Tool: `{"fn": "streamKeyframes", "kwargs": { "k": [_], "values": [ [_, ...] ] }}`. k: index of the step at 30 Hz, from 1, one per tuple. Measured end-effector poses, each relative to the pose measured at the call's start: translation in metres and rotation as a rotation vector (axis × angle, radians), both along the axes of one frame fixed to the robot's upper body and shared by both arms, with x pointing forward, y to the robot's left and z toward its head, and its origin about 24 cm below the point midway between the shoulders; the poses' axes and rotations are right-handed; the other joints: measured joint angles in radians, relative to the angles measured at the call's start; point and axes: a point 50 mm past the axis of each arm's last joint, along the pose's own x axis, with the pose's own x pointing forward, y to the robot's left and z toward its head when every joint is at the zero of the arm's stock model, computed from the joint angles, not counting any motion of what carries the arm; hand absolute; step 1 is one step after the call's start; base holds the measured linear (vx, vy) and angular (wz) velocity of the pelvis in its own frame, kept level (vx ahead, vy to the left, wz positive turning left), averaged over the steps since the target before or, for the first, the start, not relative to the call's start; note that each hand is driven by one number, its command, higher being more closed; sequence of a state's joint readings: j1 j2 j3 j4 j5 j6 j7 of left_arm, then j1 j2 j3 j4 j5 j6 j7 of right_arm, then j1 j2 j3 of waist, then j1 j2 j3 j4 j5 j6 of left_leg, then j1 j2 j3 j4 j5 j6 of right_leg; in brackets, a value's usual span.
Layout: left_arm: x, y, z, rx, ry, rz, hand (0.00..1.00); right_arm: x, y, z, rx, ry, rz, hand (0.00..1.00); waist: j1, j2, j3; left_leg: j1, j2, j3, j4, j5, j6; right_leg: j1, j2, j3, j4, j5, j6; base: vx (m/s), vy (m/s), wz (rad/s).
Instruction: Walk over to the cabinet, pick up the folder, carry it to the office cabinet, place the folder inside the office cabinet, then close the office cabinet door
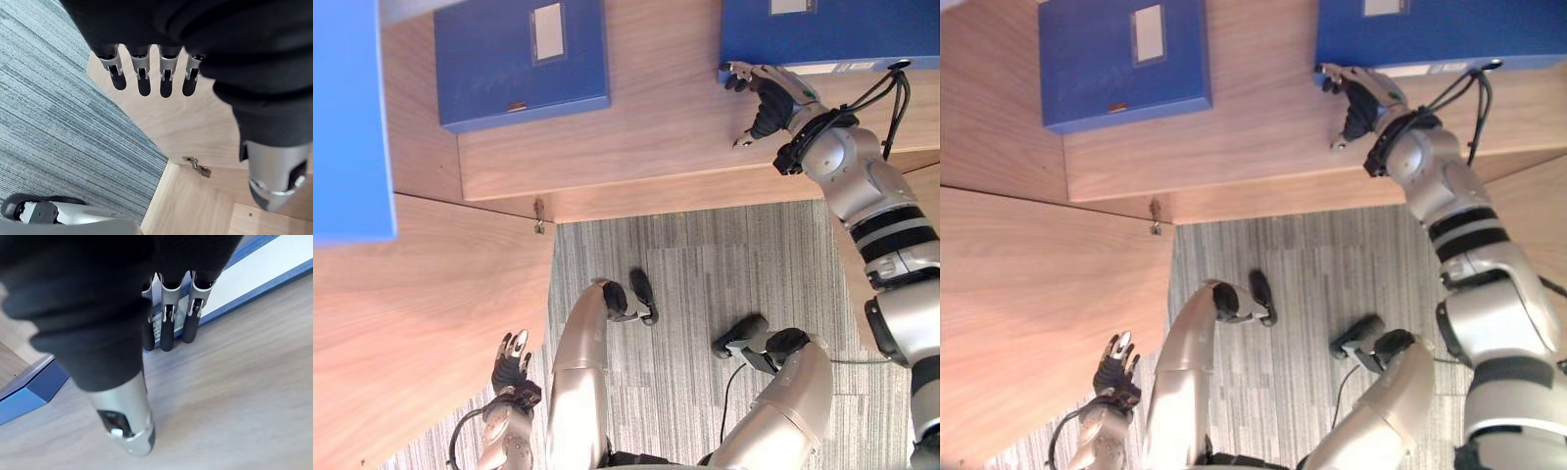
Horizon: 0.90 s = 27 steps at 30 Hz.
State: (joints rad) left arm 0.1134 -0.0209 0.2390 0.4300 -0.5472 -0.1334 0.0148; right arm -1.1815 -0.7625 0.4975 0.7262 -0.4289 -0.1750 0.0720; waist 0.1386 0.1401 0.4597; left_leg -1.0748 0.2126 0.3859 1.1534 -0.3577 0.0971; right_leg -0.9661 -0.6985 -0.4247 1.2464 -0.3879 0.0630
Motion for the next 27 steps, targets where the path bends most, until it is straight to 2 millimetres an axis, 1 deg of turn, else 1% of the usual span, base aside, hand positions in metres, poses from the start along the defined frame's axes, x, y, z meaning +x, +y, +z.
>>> {"fn": "streamKeyframes", "kwargs": {
  "k": [1, 3, 5, 6, 8, 9, 10, 11, 12, 13, 14, 15, 16, 17, 19, 20, 22, 23, 24, 25, 26, 27],
  "values": [
    [0.003, -0.001, 0.005, -0.007, -0.023, 0.004, 0.0, 0.001, -0.004, 0.002, -0.017, 0.0, -0.023, 0.0, -0.002, -0.001, 0.0, 0.0, -0.003, -0.004, -0.021, 0.017, -0.006, 0.01, 0.002, -0.019, -0.017, 0.005, -0.002, -0.04, -0.046, 0.12],
    [0.004, -0.001, 0.007, -0.012, -0.032, 0.006, 0.0, 0.003, -0.008, 0.005, -0.013, 0.009, -0.048, 0.0, -0.001, -0.001, -0.001, 0.004, -0.007, -0.004, -0.046, 0.034, -0.012, 0.018, 0.006, -0.032, -0.036, 0.015, -0.009, -0.04, -0.043, 0.08],
    [0.006, 0.0, 0.012, -0.012, -0.043, 0.004, 0.0, 0.005, -0.017, 0.009, 0.002, 0.038, -0.101, 0.0, 0.001, -0.001, -0.001, 0.021, -0.015, -0.004, -0.099, 0.065, -0.021, 0.043, 0.018, -0.059, -0.08, 0.038, -0.013, -0.04, -0.051, 0.07],
    [0.007, 0.0, 0.014, -0.012, -0.053, 0.003, 0.0, 0.006, -0.025, 0.008, 0.025, 0.06, -0.134, 0.0, 0.004, -0.002, -0.001, 0.035, -0.018, -0.002, -0.129, 0.078, -0.024, 0.062, 0.026, -0.072, -0.108, 0.049, -0.016, -0.02, -0.039, 0.05],
    [0.008, 0.001, 0.017, -0.009, -0.064, -0.001, 0.0, 0.007, -0.035, 0.006, 0.051, 0.082, -0.185, 0.0, 0.01, -0.002, -0.001, 0.059, -0.018, 0.002, -0.167, 0.093, -0.029, 0.089, 0.04, -0.088, -0.146, 0.067, -0.015, 0.01, -0.012, -0.02],
    [0.008, 0.001, 0.019, -0.006, -0.072, -0.005, 0.0, 0.007, -0.04, 0.003, 0.053, 0.105, -0.203, 0.0, 0.013, -0.003, -0.001, 0.08, -0.021, 0.006, -0.202, 0.11, -0.03, 0.111, 0.054, -0.1, -0.182, 0.085, -0.016, 0.02, -0.03, -0.05],
    [0.008, 0.001, 0.02, -0.004, -0.073, -0.007, 0.0, 0.007, -0.042, 0.002, 0.056, 0.116, -0.214, 0.0, 0.013, -0.004, -0.001, 0.091, -0.023, 0.009, -0.223, 0.118, -0.029, 0.121, 0.06, -0.105, -0.201, 0.094, -0.019, 0.03, -0.031, -0.1],
    [0.008, 0.002, 0.022, 0.008, -0.082, -0.011, 0.0, 0.008, -0.045, 0.0, 0.063, 0.129, -0.235, 0.0, 0.016, -0.004, -0.001, 0.113, -0.023, 0.016, -0.264, 0.139, -0.017, 0.143, 0.08, -0.122, -0.247, 0.117, -0.041, 0.04, -0.031, -0.14],
    [0.008, 0.002, 0.024, 0.018, -0.089, -0.014, 0.0, 0.008, -0.048, -0.003, 0.073, 0.143, -0.254, 0.0, 0.017, -0.005, 0.0, 0.132, -0.023, 0.02, -0.308, 0.16, -0.01, 0.166, 0.102, -0.136, -0.295, 0.143, -0.05, 0.05, -0.03, -0.16],
    [0.008, 0.003, 0.024, 0.019, -0.09, -0.016, 0.0, 0.008, -0.05, -0.005, 0.075, 0.151, -0.264, 0.0, 0.017, -0.006, 0.0, 0.145, -0.024, 0.023, -0.329, 0.171, -0.01, 0.179, 0.111, -0.143, -0.318, 0.157, -0.054, 0.08, -0.034, -0.17],
    [0.008, 0.003, 0.024, 0.02, -0.091, -0.018, 0.0, 0.009, -0.053, -0.011, 0.079, 0.182, -0.29, 0.0, 0.018, -0.01, 0.001, 0.175, -0.027, 0.034, -0.377, 0.189, -0.007, 0.2, 0.13, -0.149, -0.365, 0.178, -0.057, 0.08, -0.03, -0.21],
    [0.008, 0.003, 0.024, 0.02, -0.088, -0.019, 0.0, 0.009, -0.06, -0.025, 0.08, 0.247, -0.332, 0.0, 0.02, -0.013, 0.002, 0.208, -0.029, 0.043, -0.421, 0.208, -0.005, 0.226, 0.153, -0.152, -0.414, 0.202, -0.057, 0.11, -0.038, -0.25],
    [0.007, 0.003, 0.023, 0.021, -0.084, -0.02, 0.0, 0.008, -0.061, -0.034, 0.081, 0.263, -0.336, 0.0, 0.019, -0.016, 0.002, 0.224, -0.029, 0.047, -0.446, 0.217, -0.005, 0.239, 0.165, -0.154, -0.441, 0.214, -0.058, 0.1, -0.03, -0.35],
    [0.005, 0.006, 0.017, 0.027, -0.053, -0.026, 0.0, 0.007, -0.055, -0.045, 0.064, 0.296, -0.306, 0.0, 0.011, -0.022, 0.0, 0.26, -0.029, 0.058, -0.503, 0.24, -0.004, 0.265, 0.198, -0.157, -0.508, 0.244, -0.059, 0.13, -0.039, -0.36],
    [0.001, 0.008, 0.01, 0.035, -0.014, -0.037, 0.0, 0.005, -0.048, -0.055, 0.057, 0.337, -0.265, 0.0, 0.005, -0.031, 0.001, 0.292, -0.029, 0.063, -0.56, 0.264, -0.009, 0.294, 0.235, -0.164, -0.577, 0.274, -0.061, 0.12, -0.044, -0.31],
    [-0.002, 0.01, 0.004, 0.041, 0.023, -0.053, 0.0, 0.005, -0.043, -0.062, 0.048, 0.374, -0.239, 0.0, -0.004, -0.036, 0.002, 0.314, -0.025, 0.064, -0.603, 0.285, -0.014, 0.321, 0.266, -0.176, -0.634, 0.296, -0.065, 0.13, -0.06, -0.21],
    [-0.005, 0.015, -0.004, 0.058, 0.072, -0.08, 0.0, 0.002, -0.042, -0.073, 0.059, 0.435, -0.208, 0.0, -0.018, -0.05, 0.004, 0.347, -0.024, 0.05, -0.686, 0.33, -0.022, 0.362, 0.333, -0.172, -0.735, 0.338, -0.062, 0.13, -0.092, -0.08],
    [-0.004, 0.017, -0.005, 0.066, 0.082, -0.086, 0.0, 0.0, -0.045, -0.078, 0.063, 0.451, -0.207, 0.0, -0.022, -0.05, 0.002, 0.351, -0.029, 0.035, -0.714, 0.35, -0.023, 0.365, 0.362, -0.145, -0.749, 0.346, -0.06, 0.09, -0.096, 0.6],
    [0.0, 0.026, -0.002, 0.109, 0.081, -0.107, 0.0, -0.008, -0.052, -0.088, 0.093, 0.474, -0.196, 0.0, -0.043, -0.05, 0.002, 0.368, -0.059, -0.014, -0.781, 0.396, -0.027, 0.37, 0.41, -0.004, -0.772, 0.348, -0.063, 0.06, -0.078, 0.77],
    [0.001, 0.03, 0.0, 0.127, 0.076, -0.111, 0.0, -0.01, -0.055, -0.092, 0.107, 0.484, -0.198, 0.0, -0.044, -0.052, 0.003, 0.377, -0.062, -0.025, -0.801, 0.414, -0.028, 0.375, 0.429, 0.037, -0.785, 0.348, -0.063, 0.08, -0.104, 0.84],
    [0.003, 0.035, 0.003, 0.148, 0.064, -0.112, 0.0, -0.01, -0.056, -0.095, 0.107, 0.498, -0.202, 0.0, -0.039, -0.057, 0.004, 0.392, -0.064, -0.038, -0.829, 0.437, -0.034, 0.391, 0.443, 0.052, -0.805, 0.347, -0.061, 0.08, -0.155, 0.33],
    [0.004, 0.039, 0.003, 0.161, 0.066, -0.111, 0.0, -0.01, -0.055, -0.098, 0.086, 0.523, -0.206, 0.0, -0.027, -0.064, 0.001, 0.408, -0.065, -0.043, -0.861, 0.458, -0.044, 0.401, 0.45, 0.05, -0.819, 0.342, -0.054, 0.08, -0.204, 0.19]
  ]
}}
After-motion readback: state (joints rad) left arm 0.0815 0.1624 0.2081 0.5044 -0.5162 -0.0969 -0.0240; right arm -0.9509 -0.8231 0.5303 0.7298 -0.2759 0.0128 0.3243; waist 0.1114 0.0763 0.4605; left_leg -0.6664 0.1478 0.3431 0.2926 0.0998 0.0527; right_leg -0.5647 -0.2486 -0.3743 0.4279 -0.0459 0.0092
